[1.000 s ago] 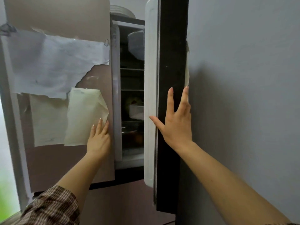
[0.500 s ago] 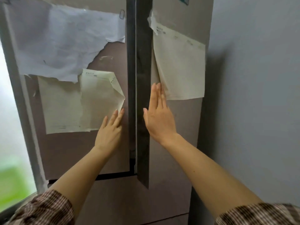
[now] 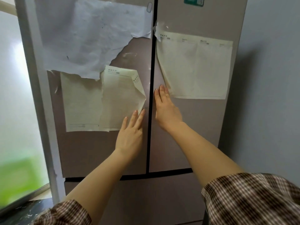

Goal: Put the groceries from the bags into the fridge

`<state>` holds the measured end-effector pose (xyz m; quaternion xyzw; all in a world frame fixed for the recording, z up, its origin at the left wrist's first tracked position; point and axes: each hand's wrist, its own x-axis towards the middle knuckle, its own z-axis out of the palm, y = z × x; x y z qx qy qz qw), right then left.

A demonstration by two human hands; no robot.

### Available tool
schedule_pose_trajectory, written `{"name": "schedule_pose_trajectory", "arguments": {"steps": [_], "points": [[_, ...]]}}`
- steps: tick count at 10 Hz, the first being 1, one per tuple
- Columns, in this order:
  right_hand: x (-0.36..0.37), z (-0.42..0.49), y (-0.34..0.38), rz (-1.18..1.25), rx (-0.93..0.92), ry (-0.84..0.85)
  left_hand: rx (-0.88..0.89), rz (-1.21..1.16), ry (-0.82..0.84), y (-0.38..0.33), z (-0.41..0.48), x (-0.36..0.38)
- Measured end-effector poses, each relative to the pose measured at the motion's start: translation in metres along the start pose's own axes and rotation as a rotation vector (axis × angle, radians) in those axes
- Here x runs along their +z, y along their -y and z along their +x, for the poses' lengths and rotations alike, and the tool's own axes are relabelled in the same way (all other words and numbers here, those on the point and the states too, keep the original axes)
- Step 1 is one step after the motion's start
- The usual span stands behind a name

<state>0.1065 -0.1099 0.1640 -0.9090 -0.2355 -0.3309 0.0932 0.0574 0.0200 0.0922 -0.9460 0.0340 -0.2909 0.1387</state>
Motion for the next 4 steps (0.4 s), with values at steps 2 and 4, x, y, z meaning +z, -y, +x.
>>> {"name": "schedule_pose_trajectory", "arguments": {"steps": [2, 4], "points": [[-0.002, -0.002, -0.006, -0.007, -0.045, -0.004, 0.003, -0.029, -0.020, -0.005, -0.003, 0.003], [-0.030, -0.013, -0.022, 0.656, 0.016, -0.123, -0.085, -0.157, -0.251, -0.020, -0.003, 0.012]]}}
